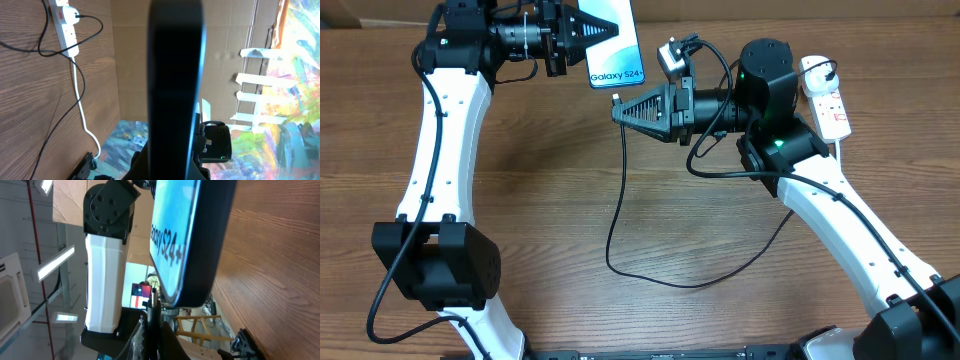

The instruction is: Plug charger to phone and switch on socket

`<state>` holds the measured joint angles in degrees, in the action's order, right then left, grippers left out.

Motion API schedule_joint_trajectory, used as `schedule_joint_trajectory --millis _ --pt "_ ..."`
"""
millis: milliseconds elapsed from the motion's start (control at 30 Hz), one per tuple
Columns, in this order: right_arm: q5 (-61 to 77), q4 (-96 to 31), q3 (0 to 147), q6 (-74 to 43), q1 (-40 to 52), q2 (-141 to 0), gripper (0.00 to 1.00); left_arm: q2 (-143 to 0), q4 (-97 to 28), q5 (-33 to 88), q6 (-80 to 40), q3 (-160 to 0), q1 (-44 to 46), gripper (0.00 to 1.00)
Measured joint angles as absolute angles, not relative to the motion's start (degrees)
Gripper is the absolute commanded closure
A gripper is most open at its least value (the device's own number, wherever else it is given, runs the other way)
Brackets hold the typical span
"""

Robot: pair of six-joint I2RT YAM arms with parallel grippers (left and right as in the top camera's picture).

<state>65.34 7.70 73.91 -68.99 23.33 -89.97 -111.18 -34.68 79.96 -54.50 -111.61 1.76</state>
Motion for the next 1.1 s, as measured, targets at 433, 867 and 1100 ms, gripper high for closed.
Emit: schedule_joint_trajectory --millis 433,867,1100 --pt "64.05 7.77 73.91 -68.99 23.29 -90.39 0.96 -111.18 -34.68 81.32 -54.5 -111.61 1.76 0.96" --pt "64.29 8.97 73.91 -68.99 23.07 -90.5 0.96 -111.18 -34.68 81.45 -54.5 -111.61 1.76 0.96" --pt "66.24 9.28 73.91 -69.01 20.93 -90.5 0.96 -111.18 -34.65 81.38 -54.5 -111.61 1.72 0.96"
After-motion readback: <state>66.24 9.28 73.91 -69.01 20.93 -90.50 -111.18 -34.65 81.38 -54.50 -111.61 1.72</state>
